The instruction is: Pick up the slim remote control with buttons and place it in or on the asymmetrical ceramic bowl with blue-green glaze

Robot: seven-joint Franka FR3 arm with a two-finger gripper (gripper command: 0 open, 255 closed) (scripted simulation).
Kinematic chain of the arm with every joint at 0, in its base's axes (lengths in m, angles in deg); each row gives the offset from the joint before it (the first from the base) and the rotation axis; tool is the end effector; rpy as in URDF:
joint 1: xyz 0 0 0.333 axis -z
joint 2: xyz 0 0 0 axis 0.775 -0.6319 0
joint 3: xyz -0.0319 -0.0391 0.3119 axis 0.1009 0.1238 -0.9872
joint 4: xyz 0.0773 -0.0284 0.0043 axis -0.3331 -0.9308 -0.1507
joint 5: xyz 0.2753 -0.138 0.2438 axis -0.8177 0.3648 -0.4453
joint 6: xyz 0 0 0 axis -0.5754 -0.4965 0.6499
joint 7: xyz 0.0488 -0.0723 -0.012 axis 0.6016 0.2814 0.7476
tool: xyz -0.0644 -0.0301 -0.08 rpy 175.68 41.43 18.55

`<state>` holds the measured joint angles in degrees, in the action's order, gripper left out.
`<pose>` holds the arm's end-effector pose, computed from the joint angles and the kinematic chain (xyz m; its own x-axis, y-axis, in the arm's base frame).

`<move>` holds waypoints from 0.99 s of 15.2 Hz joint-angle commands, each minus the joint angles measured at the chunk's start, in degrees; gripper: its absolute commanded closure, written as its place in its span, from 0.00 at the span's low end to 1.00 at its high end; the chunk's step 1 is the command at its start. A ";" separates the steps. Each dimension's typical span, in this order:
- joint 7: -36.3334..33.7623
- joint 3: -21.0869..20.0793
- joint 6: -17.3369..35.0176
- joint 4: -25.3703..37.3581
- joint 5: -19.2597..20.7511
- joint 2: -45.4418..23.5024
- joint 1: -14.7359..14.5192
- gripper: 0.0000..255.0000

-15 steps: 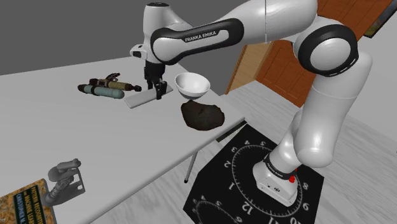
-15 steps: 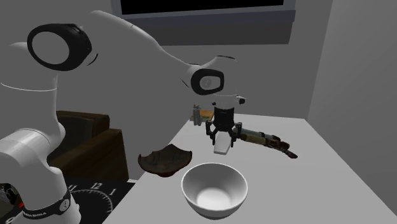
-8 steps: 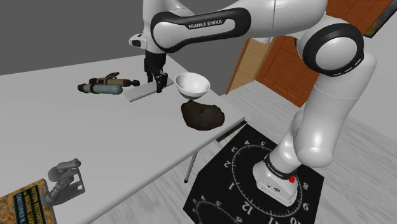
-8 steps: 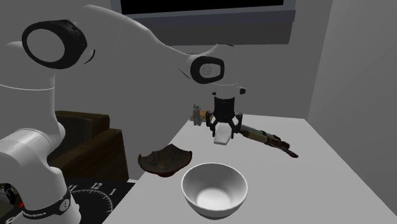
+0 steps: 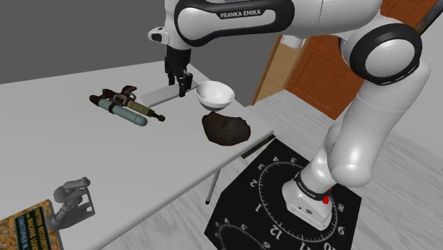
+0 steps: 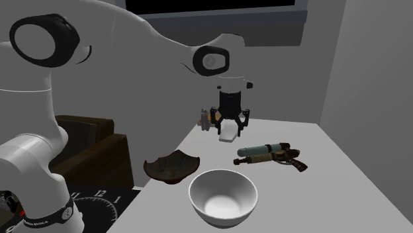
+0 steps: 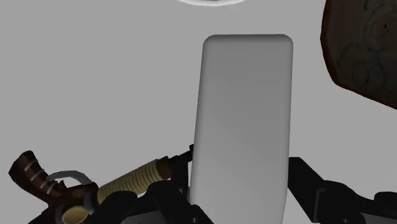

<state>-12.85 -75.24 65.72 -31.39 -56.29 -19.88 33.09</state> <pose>0.5751 0.2318 0.4805 0.1303 0.9912 0.0235 0.9914 -0.1306 0.0098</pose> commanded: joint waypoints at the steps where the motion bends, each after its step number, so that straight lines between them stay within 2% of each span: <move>1: 0.40 0.06 1.28 -5.55 -0.37 4.28 0.26 1.00; 8: 2.73 0.98 3.99 -24.28 -1.59 20.30 1.17 1.00; 15: 5.08 2.51 2.94 -39.50 -1.93 36.53 1.75 1.00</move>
<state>-8.03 -72.90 68.85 -68.50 -58.17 14.09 34.81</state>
